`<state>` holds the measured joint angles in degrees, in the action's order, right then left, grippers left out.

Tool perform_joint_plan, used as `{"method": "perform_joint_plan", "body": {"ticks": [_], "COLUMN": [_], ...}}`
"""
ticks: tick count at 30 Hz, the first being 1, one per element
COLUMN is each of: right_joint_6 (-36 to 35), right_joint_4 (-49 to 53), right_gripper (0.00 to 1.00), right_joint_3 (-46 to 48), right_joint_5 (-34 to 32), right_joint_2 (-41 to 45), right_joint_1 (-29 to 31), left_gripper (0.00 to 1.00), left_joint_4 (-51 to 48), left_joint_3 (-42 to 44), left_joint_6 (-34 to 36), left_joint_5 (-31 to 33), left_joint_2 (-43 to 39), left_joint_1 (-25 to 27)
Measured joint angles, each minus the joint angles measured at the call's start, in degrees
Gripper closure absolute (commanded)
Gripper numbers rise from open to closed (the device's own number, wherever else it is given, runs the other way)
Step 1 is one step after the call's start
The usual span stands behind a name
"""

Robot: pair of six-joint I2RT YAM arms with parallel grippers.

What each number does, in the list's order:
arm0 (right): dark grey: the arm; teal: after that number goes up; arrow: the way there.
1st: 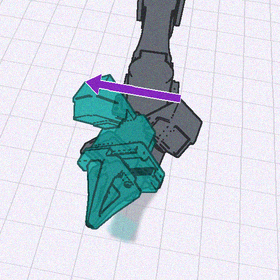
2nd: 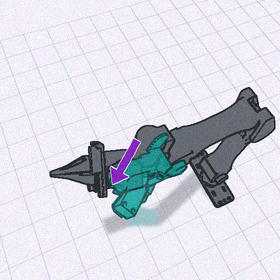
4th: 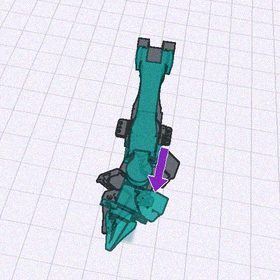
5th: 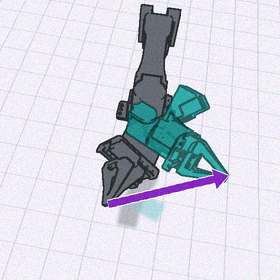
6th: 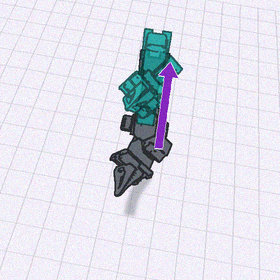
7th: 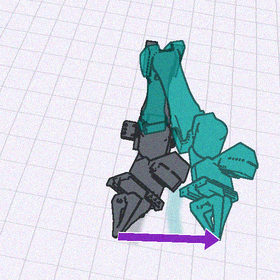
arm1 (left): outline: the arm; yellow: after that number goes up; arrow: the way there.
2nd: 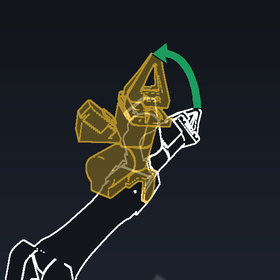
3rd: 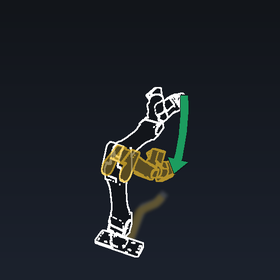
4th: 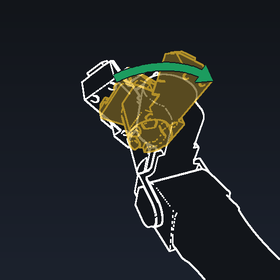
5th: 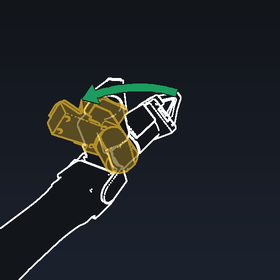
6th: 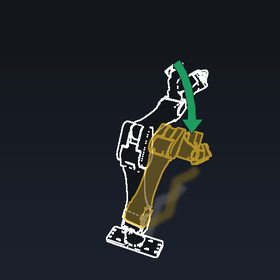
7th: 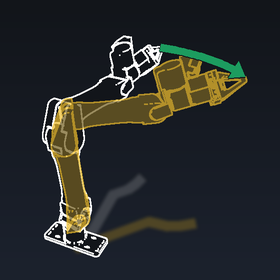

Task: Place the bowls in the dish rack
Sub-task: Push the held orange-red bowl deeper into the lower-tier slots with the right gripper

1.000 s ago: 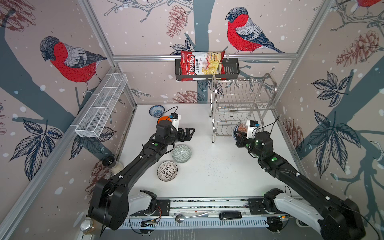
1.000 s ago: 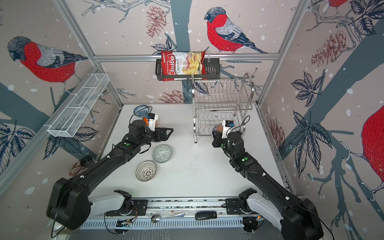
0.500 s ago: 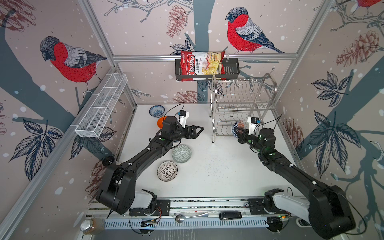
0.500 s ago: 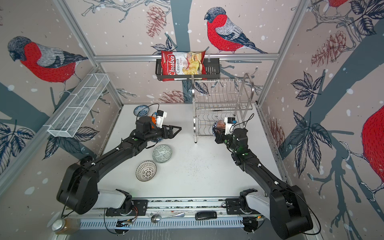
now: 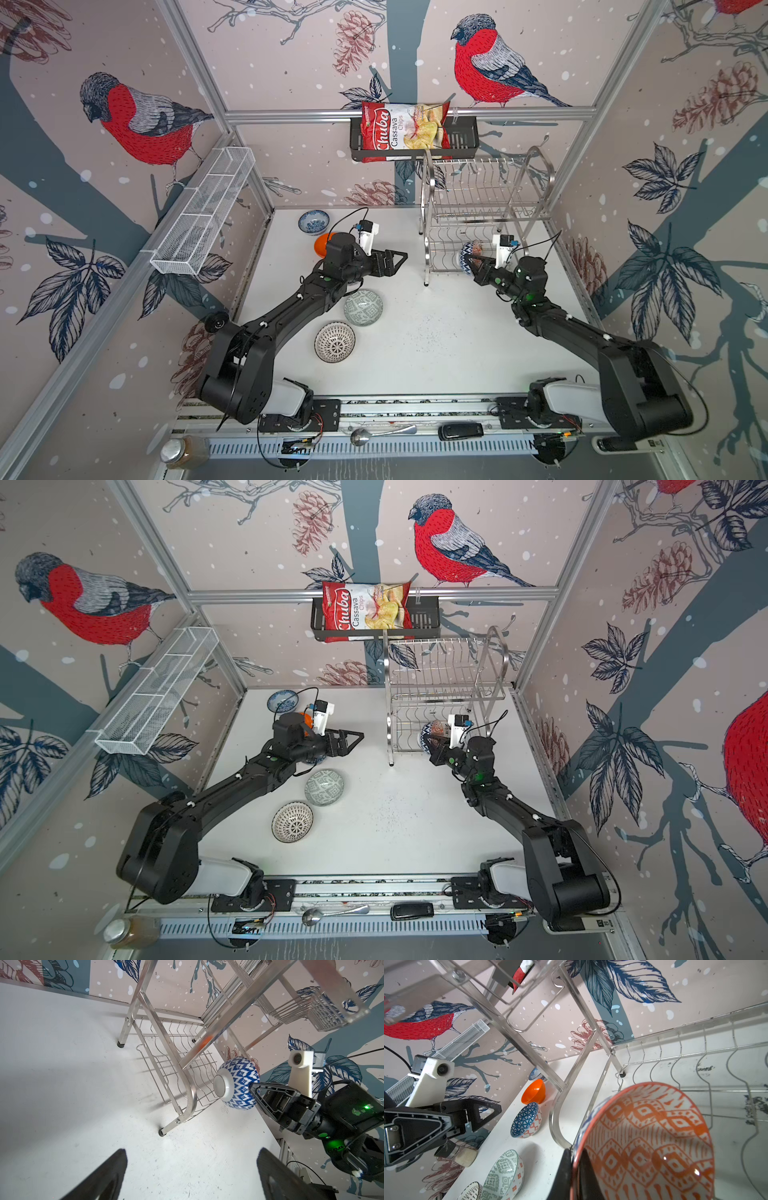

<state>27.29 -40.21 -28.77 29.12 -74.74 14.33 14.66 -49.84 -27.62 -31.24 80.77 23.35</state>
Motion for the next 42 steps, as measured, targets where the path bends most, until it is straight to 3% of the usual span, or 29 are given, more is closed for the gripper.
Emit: {"method": "perform_joint_plan", "body": {"ticks": [25, 42], "right_joint_6": [9.42, 21.68], "right_joint_4": [-16.61, -33.59], "right_gripper": [1.00, 1.00], "right_joint_3": [-4.20, -10.08], "right_joint_5": [6.36, 12.85], "right_joint_2": [-16.13, -31.43], "right_joint_1": [-1.38, -3.52], "left_gripper": [0.02, 0.02], "left_joint_4": [-1.46, -1.68], "left_joint_3": [-0.68, -1.07], "left_joint_6": [0.17, 0.04], "left_joint_5": [1.44, 1.42], "left_joint_2": [0.61, 1.29], "left_joint_1": [0.00, -0.04]}}
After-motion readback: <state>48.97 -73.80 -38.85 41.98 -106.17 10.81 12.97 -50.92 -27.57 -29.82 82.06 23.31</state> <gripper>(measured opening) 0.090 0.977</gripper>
